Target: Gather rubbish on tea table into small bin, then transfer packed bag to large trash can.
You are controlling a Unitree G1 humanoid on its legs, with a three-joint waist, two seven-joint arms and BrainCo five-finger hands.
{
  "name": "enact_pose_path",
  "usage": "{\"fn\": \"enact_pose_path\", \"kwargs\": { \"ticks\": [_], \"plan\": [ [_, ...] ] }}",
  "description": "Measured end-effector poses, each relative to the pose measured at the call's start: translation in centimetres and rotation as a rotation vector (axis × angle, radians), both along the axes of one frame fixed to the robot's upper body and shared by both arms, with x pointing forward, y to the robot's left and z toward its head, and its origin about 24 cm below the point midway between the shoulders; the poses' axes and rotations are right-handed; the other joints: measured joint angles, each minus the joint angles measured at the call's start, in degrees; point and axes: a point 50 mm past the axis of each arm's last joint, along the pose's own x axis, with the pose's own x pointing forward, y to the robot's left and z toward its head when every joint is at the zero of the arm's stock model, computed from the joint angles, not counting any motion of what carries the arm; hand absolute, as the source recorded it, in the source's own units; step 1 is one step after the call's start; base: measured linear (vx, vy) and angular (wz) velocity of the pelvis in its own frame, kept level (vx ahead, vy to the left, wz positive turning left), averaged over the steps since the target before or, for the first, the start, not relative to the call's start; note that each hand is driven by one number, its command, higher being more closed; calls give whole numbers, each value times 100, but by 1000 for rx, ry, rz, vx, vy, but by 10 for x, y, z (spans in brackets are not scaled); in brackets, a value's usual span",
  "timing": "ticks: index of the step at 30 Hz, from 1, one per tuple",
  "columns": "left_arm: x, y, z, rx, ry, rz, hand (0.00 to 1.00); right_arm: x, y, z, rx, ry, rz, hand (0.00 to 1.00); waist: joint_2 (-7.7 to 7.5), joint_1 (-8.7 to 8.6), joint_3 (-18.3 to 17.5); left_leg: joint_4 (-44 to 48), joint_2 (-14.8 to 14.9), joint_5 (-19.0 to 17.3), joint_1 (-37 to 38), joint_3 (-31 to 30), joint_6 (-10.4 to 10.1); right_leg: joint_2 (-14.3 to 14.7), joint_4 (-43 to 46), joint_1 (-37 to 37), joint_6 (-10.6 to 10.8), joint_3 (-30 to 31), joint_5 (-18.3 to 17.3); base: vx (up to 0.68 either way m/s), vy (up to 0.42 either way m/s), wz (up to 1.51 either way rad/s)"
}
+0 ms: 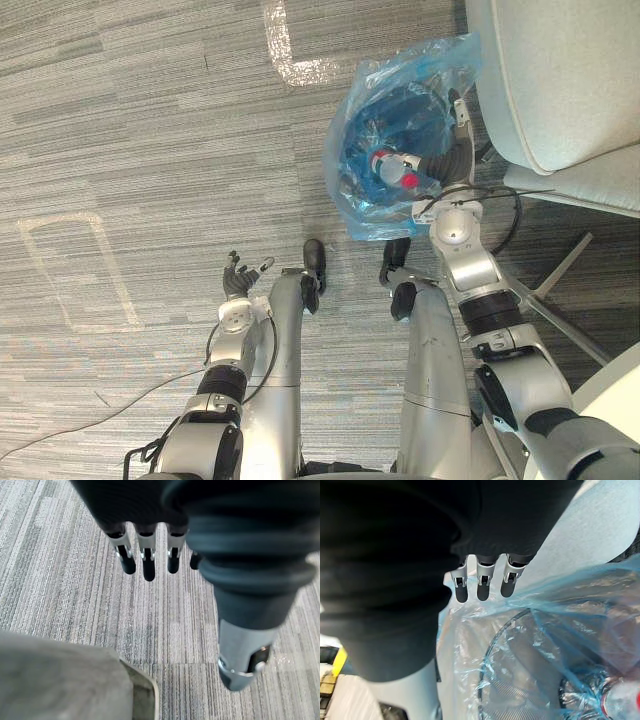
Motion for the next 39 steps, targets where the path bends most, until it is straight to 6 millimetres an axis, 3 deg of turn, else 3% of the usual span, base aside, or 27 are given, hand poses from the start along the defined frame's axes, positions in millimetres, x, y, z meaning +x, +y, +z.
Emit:
{"fn": "enact_pose_path", "kwargs": {
  "ticks": [7,19,28,37,38,39],
  "plan": [
    [-7,8,-7,26,34,10,0,-10,25,-23,-87,47,107,0,-171,-70,-219,-31,81,2,92,26,-4,73,-120,90,-55,-8,45,-87,16,-6],
    [-12,-1,-14,29,56,-20,0,-20,49,-67,-414,153,176,0,-180,-82,-365,-367,106,88,324,-6,-82,122,-470,352,-84,-76,115,-68,13,0],
    [-10,-4,-13,30,40,-28,0,-4,41,-89,-552,275,113,0,-179,-77,-364,-534,96,121,309,-22,-111,121,-578,342,-92,-121,120,-49,19,1],
    [0,-10,0,-51,-37,-20,0,15,24,-93,-632,371,-15,0,-173,0,-360,-525,61,154,-15,-119,-148,96,-482,30,-98,-187,91,-47,22,6],
    [0,-11,0,-66,-39,-17,0,16,23,-93,-635,376,-24,100,-173,4,-360,-520,51,154,-15,-127,-148,89,-456,26,-111,-188,67,-34,19,9],
    [0,-11,0,-74,-40,-14,0,16,22,-93,-630,380,-29,100,-173,5,-360,-519,50,154,-18,-134,-149,89,-450,23,-111,-192,65,-37,18,6]
  ]
}}
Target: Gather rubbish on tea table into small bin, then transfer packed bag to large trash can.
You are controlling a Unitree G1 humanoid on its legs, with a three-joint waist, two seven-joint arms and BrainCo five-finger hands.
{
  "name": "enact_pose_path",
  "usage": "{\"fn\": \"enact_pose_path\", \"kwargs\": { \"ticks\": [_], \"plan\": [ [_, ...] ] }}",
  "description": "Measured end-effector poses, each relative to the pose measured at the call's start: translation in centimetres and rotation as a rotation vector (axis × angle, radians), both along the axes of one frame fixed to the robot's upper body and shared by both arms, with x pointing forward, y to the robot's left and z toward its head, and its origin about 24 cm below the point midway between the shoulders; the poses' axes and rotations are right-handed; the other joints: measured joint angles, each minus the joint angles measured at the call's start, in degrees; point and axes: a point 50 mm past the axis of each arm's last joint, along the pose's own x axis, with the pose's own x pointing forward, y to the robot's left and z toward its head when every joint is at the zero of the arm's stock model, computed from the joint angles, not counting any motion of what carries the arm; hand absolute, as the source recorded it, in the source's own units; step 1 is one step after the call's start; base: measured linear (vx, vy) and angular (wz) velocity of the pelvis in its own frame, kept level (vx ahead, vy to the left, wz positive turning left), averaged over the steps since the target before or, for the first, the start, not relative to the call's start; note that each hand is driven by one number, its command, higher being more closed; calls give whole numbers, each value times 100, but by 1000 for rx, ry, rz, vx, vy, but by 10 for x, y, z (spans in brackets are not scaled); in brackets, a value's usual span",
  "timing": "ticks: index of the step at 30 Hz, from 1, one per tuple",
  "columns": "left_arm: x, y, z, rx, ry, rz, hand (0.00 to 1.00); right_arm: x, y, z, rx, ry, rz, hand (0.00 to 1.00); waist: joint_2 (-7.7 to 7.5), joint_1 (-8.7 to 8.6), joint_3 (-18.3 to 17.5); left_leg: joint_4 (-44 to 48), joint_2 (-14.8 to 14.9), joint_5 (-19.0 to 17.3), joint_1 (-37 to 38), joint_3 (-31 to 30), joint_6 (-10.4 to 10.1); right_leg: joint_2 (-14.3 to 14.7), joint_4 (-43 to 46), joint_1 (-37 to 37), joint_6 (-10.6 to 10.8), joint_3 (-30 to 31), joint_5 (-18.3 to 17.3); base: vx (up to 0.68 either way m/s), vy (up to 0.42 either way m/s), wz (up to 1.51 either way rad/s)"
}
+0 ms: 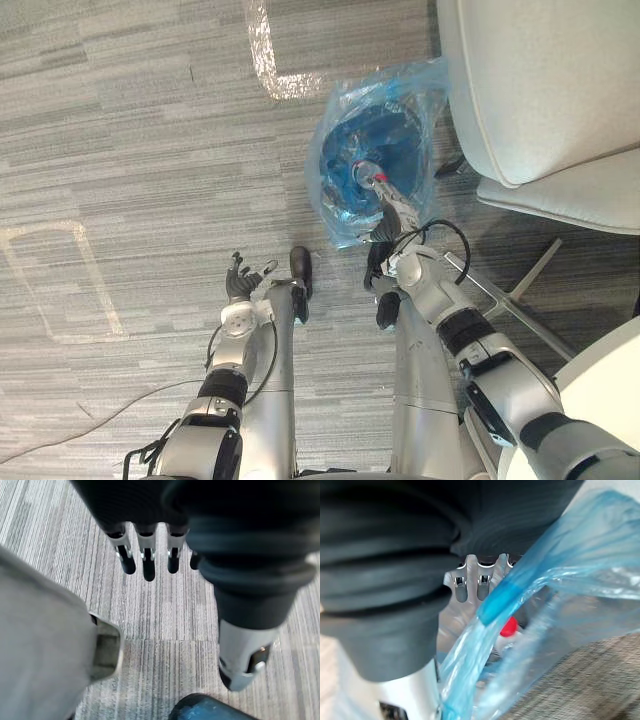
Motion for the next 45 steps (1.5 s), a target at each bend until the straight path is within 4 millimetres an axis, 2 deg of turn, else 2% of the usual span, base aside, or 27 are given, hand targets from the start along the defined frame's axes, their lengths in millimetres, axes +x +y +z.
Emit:
{"fn": "enact_pose_path", "kwargs": {
  "ticks": [5,15,20,28,34,41,45],
  "plan": [
    [2,-2,4,-56,-33,14,0,4,-4,1,17,15,-35,100,2,36,1,74,-17,5,-117,-28,-14,-26,121,-124,-29,-10,-57,-53,19,6],
    [4,-4,11,-63,-66,9,0,4,2,2,138,29,-32,100,3,75,2,280,12,-1,-275,-27,-12,-21,281,-292,-29,6,-64,-64,28,-1],
    [5,-4,15,-65,-79,7,0,5,-3,5,171,21,-52,100,3,79,2,321,41,-1,-332,-39,-12,0,286,-325,-41,-8,-55,-62,28,-2],
    [5,-4,15,-68,-79,-4,0,1,1,20,267,-45,-28,100,6,85,2,376,74,-1,-311,-39,-12,29,295,-291,-61,-7,-37,-45,35,-2],
    [-1,-10,3,-88,-25,-18,0,-7,6,25,335,-86,16,100,15,90,8,220,142,27,129,-32,-31,98,52,183,-71,-43,47,-59,26,-6],
    [-19,-13,-21,-92,76,-28,0,-19,9,5,446,-33,11,100,15,84,9,-350,138,188,912,-16,-122,135,-471,944,-146,-105,183,-26,2,2],
    [-35,-18,-39,-93,145,-41,0,-36,13,-9,573,0,37,100,11,80,6,-815,142,269,1667,-8,-158,191,-974,1735,-125,-143,277,18,5,-1]
  ]
}}
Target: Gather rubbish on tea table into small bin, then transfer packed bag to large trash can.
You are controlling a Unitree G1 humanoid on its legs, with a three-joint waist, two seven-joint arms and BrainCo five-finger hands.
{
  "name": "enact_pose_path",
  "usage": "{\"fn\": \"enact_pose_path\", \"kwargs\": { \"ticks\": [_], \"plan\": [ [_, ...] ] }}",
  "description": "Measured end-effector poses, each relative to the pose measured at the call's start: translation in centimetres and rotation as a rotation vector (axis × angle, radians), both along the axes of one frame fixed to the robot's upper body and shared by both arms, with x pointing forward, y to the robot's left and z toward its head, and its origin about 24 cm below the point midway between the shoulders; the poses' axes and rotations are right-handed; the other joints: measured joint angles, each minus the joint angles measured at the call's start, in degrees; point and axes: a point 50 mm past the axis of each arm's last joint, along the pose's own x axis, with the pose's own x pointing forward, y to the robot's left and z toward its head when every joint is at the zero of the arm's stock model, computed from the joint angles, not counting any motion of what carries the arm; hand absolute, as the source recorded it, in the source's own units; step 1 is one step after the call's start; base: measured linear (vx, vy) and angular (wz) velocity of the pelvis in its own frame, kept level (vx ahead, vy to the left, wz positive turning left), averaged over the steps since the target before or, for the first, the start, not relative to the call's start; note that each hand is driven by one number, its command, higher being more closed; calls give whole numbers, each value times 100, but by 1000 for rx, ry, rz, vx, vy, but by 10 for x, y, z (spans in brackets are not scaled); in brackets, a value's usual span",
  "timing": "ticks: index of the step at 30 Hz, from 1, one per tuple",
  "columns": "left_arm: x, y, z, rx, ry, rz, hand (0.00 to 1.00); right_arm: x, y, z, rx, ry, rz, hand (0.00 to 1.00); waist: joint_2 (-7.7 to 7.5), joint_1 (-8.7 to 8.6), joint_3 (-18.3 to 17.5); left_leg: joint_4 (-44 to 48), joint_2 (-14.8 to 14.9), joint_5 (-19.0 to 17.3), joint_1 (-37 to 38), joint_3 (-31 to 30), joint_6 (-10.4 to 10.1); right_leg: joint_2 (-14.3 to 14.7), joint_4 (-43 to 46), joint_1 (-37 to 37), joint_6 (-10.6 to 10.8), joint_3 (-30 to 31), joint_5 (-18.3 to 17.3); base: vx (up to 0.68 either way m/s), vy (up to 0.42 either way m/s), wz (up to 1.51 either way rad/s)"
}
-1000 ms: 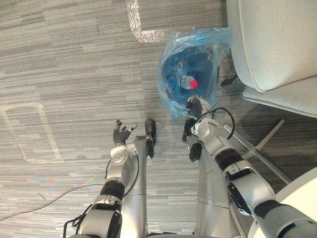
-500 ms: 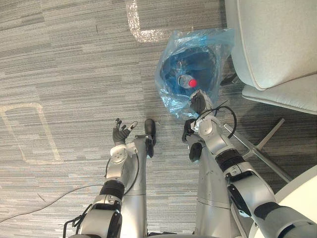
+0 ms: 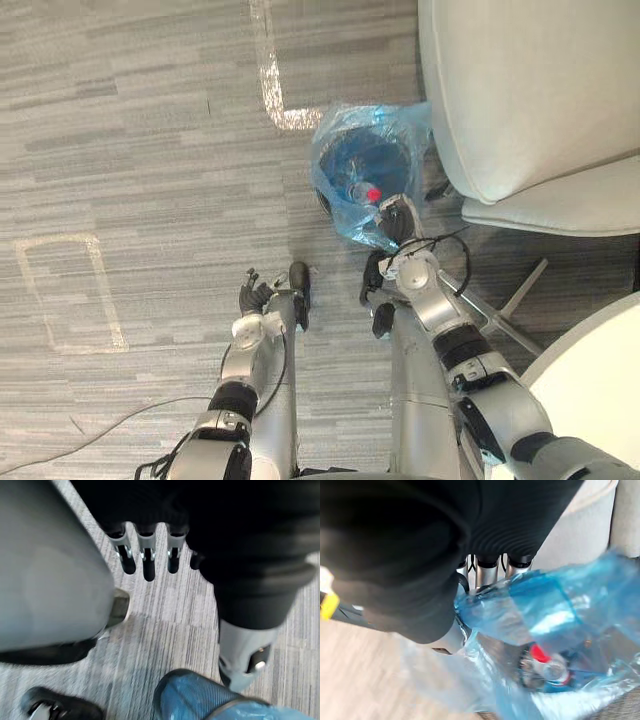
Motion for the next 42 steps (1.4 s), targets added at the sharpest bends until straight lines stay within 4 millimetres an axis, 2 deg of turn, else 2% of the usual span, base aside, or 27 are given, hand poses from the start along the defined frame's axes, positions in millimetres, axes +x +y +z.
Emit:
{"fn": "enact_pose_path", "kwargs": {
  "ticks": [5,6,10,11,14,22,23,29,33,39,42],
  "plan": [
    [-23,3,-22,17,89,-21,0,-23,9,-35,249,150,62,100,-78,-4,-78,-653,-21,101,1103,104,-24,45,-630,1063,19,5,112,67,17,-4],
    [-24,4,-23,18,94,-22,0,-25,9,-37,263,160,66,100,-80,-4,-81,-705,-25,108,1187,111,-24,45,-679,1144,18,4,116,95,13,-4],
    [-43,4,-38,16,162,-32,0,-46,2,-63,450,271,56,100,-95,-31,-237,-1180,-90,184,2082,143,-39,46,-1119,2017,62,-7,170,87,8,0],
    [-52,5,-46,14,202,-30,0,-54,1,-75,499,317,53,100,-124,-35,-422,-1342,-107,200,2334,157,-42,47,-1260,2263,71,-15,176,97,-3,2],
    [-66,6,-56,21,257,-32,0,-67,4,-86,597,368,60,100,-178,-55,-655,-1691,-132,266,2882,173,-55,60,-1593,2804,101,-38,220,68,-7,2],
    [-93,9,-73,39,351,-56,0,-79,15,-84,749,369,119,100,-338,-83,-1077,-2470,-146,468,3871,263,-87,161,-2583,3878,110,-50,532,40,-2,-3],
    [-98,9,-77,39,376,-56,0,-82,14,-83,772,362,128,100,-363,-88,-1235,-2624,-167,528,4016,269,-96,178,-2813,4050,124,-42,634,68,15,0],
    [-106,16,-83,67,425,-64,0,-83,11,-85,787,368,147,100,-362,-188,-1472,-3313,-329,816,4574,276,-110,173,-3564,4640,218,53,1000,46,17,-1],
    [-109,18,-84,82,434,-70,0,-84,8,-90,795,389,145,100,-355,-278,-1563,-3540,-432,931,4753,273,-70,130,-3773,4803,250,113,1121,-1,25,-2],
    [-100,15,-73,164,371,-166,0,-84,2,-89,779,389,162,100,-360,-317,-1568,-3723,-564,1053,4943,284,16,49,-3972,4989,335,251,1294,-40,34,-1],
    [-86,10,-52,235,248,-231,0,-84,0,-88,779,383,172,100,-361,-320,-1568,-3873,-648,1146,4982,294,64,-10,-4033,4985,376,320,1365,-73,46,-2]
  ]
}}
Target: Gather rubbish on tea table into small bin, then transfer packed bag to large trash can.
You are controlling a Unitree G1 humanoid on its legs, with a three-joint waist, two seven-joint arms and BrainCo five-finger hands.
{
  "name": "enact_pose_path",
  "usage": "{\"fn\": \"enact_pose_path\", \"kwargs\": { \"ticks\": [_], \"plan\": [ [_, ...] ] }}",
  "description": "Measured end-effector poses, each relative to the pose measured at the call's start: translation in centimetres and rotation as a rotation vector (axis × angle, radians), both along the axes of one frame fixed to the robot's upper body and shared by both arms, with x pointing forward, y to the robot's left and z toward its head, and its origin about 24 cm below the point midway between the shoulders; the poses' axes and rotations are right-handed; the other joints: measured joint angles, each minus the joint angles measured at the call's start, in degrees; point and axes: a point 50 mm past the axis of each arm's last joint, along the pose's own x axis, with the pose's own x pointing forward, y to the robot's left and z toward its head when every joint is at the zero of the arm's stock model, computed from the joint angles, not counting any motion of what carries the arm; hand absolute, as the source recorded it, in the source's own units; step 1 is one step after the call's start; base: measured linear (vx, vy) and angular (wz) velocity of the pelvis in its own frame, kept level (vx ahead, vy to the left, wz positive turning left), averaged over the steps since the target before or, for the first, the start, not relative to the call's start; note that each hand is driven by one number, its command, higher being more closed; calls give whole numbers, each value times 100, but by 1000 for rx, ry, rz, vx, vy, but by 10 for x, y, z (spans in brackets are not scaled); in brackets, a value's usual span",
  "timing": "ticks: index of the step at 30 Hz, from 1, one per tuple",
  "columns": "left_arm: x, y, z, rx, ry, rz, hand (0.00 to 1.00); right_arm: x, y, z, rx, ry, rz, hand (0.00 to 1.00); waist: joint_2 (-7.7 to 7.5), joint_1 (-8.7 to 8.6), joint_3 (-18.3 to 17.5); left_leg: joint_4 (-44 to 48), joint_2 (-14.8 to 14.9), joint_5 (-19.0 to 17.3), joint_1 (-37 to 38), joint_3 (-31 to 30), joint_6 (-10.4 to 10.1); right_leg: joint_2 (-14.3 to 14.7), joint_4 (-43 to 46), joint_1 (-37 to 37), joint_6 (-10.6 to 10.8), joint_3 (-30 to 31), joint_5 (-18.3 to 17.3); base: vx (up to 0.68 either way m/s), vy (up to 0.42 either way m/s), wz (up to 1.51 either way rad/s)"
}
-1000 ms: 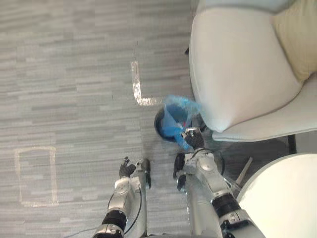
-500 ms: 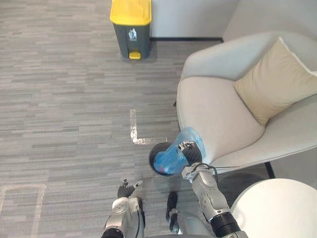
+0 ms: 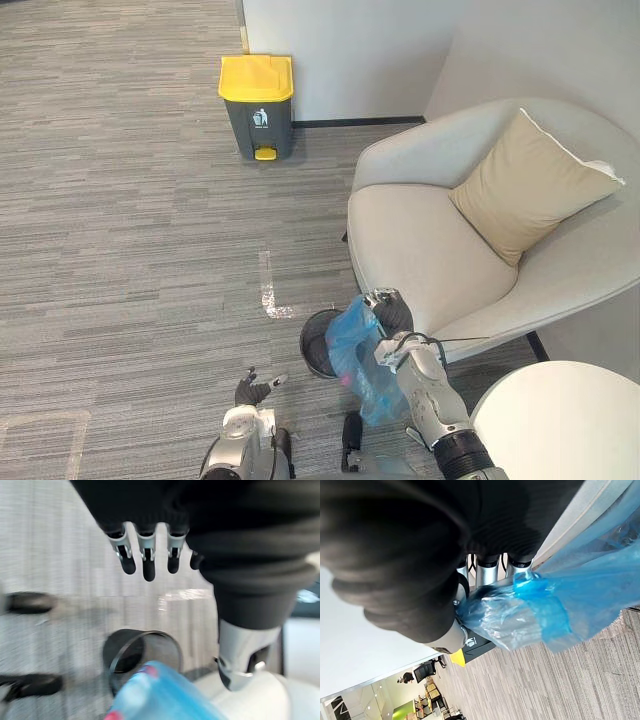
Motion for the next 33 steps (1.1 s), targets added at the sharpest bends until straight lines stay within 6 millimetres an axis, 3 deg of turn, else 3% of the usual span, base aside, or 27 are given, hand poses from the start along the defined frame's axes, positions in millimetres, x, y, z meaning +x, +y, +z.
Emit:
{"fn": "enact_pose_path", "kwargs": {
  "ticks": [4,6,14,24,33],
  "plan": [
    [17,-7,34,59,-183,-92,0,3,-4,19,32,-76,6,100,-3,-7,-3,-80,-76,13,21,24,-12,-60,-33,-11,58,119,77,-42,39,-6],
    [19,-8,41,82,-223,-110,0,5,-3,29,62,-117,15,100,-16,-8,-15,-132,-93,17,87,54,-8,-66,-27,-2,65,182,83,-15,23,-12],
    [23,-19,60,158,-319,-210,0,10,8,55,118,-208,74,100,-21,-48,-162,-134,-83,43,120,85,39,-41,-28,-1,103,390,147,4,2,-3],
    [21,-41,65,216,-357,-342,0,20,30,77,165,-269,164,100,-43,-116,-256,-158,-77,-21,156,161,69,-19,-28,-11,166,787,256,-32,15,-7],
    [40,-36,81,374,-442,-408,0,28,54,105,239,-341,294,100,-43,-174,-325,-141,-69,-7,193,166,47,33,-36,-13,157,951,245,-15,-12,-8]
  ]
}}
